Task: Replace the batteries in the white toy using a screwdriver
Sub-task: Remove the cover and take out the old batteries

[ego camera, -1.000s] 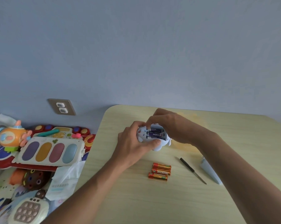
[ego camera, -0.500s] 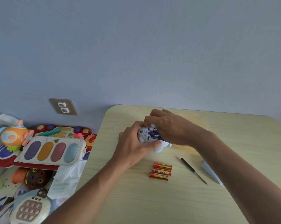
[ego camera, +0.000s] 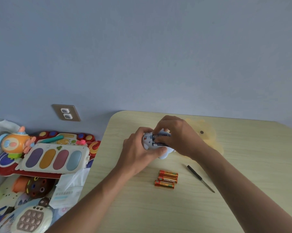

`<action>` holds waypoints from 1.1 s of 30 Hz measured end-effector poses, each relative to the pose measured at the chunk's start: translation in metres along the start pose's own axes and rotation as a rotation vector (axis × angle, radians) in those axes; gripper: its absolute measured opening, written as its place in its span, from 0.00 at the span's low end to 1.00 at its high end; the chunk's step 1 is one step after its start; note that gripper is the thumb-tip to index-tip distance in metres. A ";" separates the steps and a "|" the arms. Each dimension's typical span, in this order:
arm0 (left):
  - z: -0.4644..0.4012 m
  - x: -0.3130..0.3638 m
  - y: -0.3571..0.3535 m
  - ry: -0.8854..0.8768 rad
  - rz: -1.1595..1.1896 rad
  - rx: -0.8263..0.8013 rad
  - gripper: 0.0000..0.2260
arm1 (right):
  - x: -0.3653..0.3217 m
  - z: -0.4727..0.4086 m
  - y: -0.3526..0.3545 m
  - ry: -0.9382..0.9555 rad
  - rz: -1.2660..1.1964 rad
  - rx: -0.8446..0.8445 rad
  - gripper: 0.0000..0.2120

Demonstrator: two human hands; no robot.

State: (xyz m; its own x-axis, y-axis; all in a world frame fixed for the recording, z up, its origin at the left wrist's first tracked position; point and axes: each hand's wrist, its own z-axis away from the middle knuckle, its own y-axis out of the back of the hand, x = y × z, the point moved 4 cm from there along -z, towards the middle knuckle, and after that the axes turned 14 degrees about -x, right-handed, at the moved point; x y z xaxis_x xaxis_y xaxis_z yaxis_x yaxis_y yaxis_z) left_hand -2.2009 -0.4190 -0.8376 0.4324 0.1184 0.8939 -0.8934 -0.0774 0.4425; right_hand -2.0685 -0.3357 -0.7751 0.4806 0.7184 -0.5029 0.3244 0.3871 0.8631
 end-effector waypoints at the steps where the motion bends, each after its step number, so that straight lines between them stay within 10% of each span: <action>1: 0.000 0.000 0.000 0.000 0.001 0.002 0.28 | -0.001 0.000 -0.001 0.000 0.009 0.002 0.04; 13: 0.001 0.004 0.001 -0.045 -0.004 0.002 0.29 | 0.027 0.043 0.044 -0.266 -0.423 0.322 0.04; 33: 0.001 0.001 0.000 -0.062 -0.041 0.015 0.31 | 0.046 0.065 0.004 -0.574 0.184 0.072 0.07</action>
State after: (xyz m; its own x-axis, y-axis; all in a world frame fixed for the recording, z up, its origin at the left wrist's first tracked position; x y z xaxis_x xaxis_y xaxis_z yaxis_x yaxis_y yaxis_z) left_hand -2.2008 -0.4194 -0.8367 0.4757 0.0606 0.8775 -0.8731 -0.0889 0.4794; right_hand -1.9918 -0.3384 -0.7982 0.8901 0.3356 -0.3083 0.2393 0.2314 0.9430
